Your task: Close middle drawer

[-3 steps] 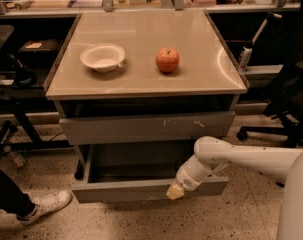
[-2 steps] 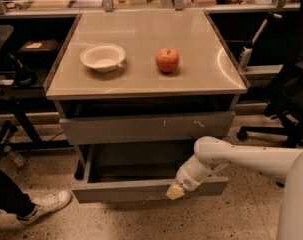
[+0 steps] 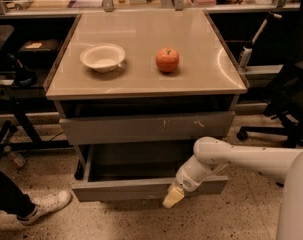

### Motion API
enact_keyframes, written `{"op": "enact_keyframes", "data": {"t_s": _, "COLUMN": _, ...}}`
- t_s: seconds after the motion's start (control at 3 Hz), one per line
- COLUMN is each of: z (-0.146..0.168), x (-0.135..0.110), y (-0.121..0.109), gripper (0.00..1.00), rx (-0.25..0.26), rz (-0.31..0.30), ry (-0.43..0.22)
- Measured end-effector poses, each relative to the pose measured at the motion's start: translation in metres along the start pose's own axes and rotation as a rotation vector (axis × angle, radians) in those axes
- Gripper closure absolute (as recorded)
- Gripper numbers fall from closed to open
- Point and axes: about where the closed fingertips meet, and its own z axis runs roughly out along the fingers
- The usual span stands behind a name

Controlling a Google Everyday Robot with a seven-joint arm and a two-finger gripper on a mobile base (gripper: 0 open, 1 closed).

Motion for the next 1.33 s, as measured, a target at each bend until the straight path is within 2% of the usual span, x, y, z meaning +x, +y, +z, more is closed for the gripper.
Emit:
{"op": "enact_keyframes", "data": {"t_s": 0.33, "z": 0.0001, "x": 0.0, "y": 0.0, "gripper": 0.0, "rx": 0.0, "rz": 0.0, "ry": 0.0}}
{"op": "enact_keyframes", "data": {"t_s": 0.67, "z": 0.0001, "x": 0.0, "y": 0.0, "gripper": 0.0, "rx": 0.0, "rz": 0.0, "ry": 0.0}}
{"op": "enact_keyframes", "data": {"t_s": 1.0, "z": 0.0001, "x": 0.0, "y": 0.0, "gripper": 0.18, "rx": 0.0, "rz": 0.0, "ry": 0.0}}
{"op": "enact_keyframes", "data": {"t_s": 1.33, "z": 0.0001, "x": 0.0, "y": 0.0001, "gripper": 0.41, "rx": 0.0, "rz": 0.0, "ry": 0.0}}
